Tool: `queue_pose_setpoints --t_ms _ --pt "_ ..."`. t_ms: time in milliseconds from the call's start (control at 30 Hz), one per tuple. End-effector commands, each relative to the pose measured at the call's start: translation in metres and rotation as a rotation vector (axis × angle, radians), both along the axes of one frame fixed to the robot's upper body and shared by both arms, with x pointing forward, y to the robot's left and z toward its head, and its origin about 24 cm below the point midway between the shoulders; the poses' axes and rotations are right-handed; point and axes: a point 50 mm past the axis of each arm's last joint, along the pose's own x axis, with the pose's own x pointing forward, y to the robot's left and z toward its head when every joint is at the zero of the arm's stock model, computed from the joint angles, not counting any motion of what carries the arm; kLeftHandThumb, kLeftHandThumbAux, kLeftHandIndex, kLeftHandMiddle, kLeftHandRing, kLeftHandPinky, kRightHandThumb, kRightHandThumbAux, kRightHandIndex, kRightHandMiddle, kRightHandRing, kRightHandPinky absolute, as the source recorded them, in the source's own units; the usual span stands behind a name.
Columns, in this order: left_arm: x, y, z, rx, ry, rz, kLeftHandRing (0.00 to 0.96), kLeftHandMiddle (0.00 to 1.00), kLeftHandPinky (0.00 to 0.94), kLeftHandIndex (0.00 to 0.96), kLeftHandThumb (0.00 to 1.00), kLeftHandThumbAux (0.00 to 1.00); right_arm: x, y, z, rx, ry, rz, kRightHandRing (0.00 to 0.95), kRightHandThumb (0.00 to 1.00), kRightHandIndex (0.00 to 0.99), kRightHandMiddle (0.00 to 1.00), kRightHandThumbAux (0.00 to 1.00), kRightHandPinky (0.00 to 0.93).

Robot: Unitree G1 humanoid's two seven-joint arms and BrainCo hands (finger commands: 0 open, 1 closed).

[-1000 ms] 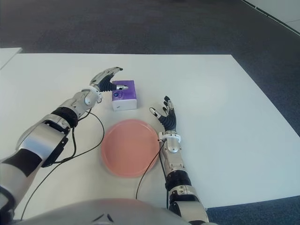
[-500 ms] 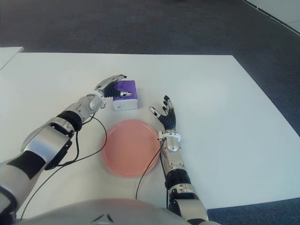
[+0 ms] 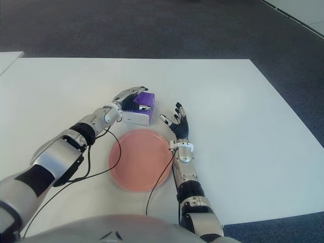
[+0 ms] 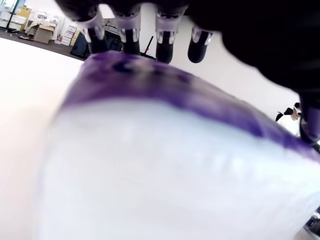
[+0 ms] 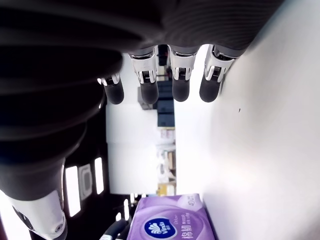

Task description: Put the tissue paper into the plate.

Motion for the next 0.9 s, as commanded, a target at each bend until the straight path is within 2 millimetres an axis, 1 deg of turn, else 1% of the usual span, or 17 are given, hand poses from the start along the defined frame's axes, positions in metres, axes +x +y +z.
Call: queue_pose_setpoints --t_ms 33,167,367,500,567,767,800,900 --pt "-0.013 0.007 -0.024 0.06 0.059 0.005 0.0 0.0 0.0 0.0 0.04 0.341 -0.022 0.002 -0.037 0.011 0.224 -0.01 0.0 0.001 0.0 0.0 0.719 0.0" --pt "-0.019 0.01 -0.033 0.082 0.079 0.005 0.0 0.0 0.0 0.0 0.037 0.356 -0.022 0.001 -0.039 0.007 0.233 -0.008 0.0 0.0 0.0 0.0 0.714 0.0" --pt "-0.025 0.012 -0.042 0.118 0.105 -0.024 0.0 0.0 0.0 0.0 0.034 0.387 -0.023 0.002 -0.04 0.011 0.236 -0.012 0.0 0.0 0.0 0.0 0.706 0.0" --pt "-0.04 0.016 -0.057 0.159 0.112 -0.077 0.0 0.0 0.0 0.0 0.026 0.38 -0.023 0.002 -0.04 0.013 0.23 -0.01 0.0 0.0 0.0 0.0 0.704 0.0" --pt "-0.045 0.019 -0.062 0.175 0.109 -0.096 0.0 0.0 0.0 0.0 0.024 0.379 -0.024 0.003 -0.039 0.014 0.226 -0.008 0.0 0.0 0.0 0.0 0.703 0.0" --pt "-0.05 0.027 -0.065 0.222 0.094 -0.134 0.0 0.0 0.0 0.0 0.018 0.374 -0.026 0.003 -0.039 0.022 0.218 -0.003 0.0 0.0 0.0 0.0 0.709 0.0" --pt "-0.05 0.03 -0.065 0.232 0.089 -0.139 0.0 0.0 0.0 0.0 0.02 0.375 -0.026 0.003 -0.039 0.024 0.218 -0.003 0.0 0.0 0.0 0.0 0.71 0.0" --pt "-0.047 0.051 -0.06 0.279 0.07 -0.14 0.0 0.0 0.0 0.0 0.025 0.38 -0.026 0.003 -0.039 0.029 0.219 -0.001 0.0 0.0 0.0 0.0 0.71 0.0"
